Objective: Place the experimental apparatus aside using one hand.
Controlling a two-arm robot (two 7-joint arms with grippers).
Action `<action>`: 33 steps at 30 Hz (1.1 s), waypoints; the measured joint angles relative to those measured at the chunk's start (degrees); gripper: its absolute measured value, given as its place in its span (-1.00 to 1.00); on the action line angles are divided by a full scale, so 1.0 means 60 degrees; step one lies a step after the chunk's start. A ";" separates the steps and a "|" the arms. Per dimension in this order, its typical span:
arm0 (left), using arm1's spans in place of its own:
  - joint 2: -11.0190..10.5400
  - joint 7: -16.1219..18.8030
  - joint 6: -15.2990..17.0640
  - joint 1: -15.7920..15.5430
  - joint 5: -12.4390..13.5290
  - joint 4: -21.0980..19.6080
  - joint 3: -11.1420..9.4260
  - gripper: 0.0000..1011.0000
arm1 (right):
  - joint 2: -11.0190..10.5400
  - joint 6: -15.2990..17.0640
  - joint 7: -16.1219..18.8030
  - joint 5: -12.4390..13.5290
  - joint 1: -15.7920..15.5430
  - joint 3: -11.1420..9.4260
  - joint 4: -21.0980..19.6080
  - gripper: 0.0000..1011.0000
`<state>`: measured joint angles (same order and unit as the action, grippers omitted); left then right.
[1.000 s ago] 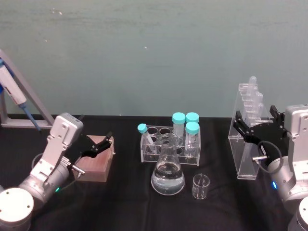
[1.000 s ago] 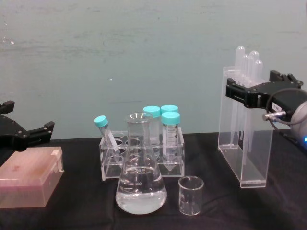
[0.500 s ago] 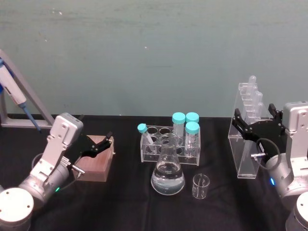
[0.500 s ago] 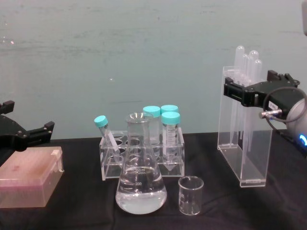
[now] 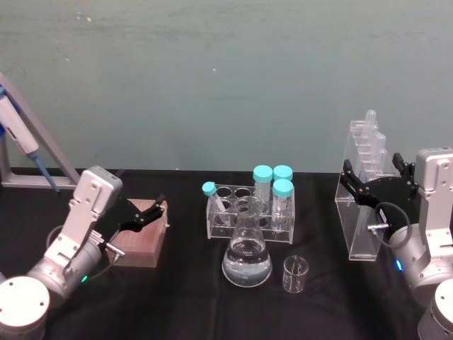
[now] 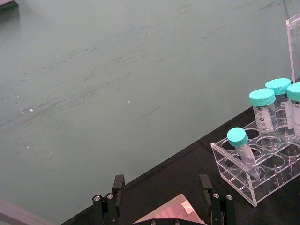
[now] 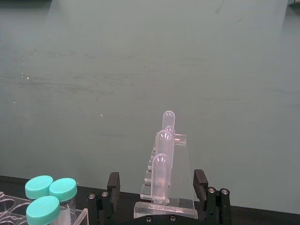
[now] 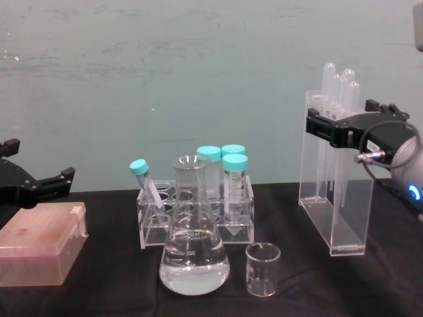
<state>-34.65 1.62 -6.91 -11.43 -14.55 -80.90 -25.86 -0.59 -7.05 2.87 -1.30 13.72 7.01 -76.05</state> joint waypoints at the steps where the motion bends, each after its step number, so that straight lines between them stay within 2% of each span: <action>1: 0.0000 0.0000 0.0000 0.0001 0.0001 0.0000 0.0000 0.98 | 0.0000 0.0000 0.0000 0.0000 0.0000 0.0000 0.0000 0.98; 4: 0.0000 0.0001 0.0000 0.0000 0.0000 0.0000 0.0000 0.98 | 0.0055 0.0175 0.0064 0.0105 0.0020 -0.0059 0.0003 0.98; 33: 0.0000 0.0001 0.0000 0.0000 0.0000 0.0000 0.0000 0.98 | 0.0031 0.0119 0.0051 0.0096 0.0014 -0.0032 -0.0002 0.98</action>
<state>-34.65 1.62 -6.91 -11.43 -14.55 -80.90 -25.86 -0.40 -6.34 3.18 -0.72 13.81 6.82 -76.06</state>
